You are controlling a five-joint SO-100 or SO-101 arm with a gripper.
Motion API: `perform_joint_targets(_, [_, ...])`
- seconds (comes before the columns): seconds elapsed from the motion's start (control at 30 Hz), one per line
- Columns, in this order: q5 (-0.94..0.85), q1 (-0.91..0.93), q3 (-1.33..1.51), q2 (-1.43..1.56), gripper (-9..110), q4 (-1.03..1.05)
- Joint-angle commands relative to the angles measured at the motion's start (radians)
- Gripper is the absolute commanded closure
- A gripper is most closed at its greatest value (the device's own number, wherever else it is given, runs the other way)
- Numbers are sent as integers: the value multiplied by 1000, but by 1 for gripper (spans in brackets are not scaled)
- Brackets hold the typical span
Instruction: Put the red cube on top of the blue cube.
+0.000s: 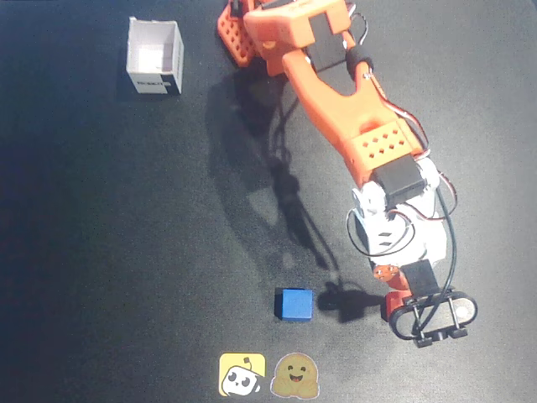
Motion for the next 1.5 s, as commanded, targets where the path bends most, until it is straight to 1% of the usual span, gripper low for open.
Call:
perform_joint_targets(0.0, [32, -11, -87, 2, 100, -11])
perform_joint_targets(0.13, [49, -14, -127, -29, 95, -11])
perform_joint_targets(0.23, [87, -20, -143, -41, 89, -18])
perform_joint_targets(0.53, [150, -38, -179, -87, 81, -58])
perform_joint_targets(0.73, [160, -40, -181, -100, 78, -75])
perform_joint_targets(1.07, [179, -43, -179, -140, 77, -94])
perform_joint_targets(1.47, [245, -58, -172, -187, 77, -120])
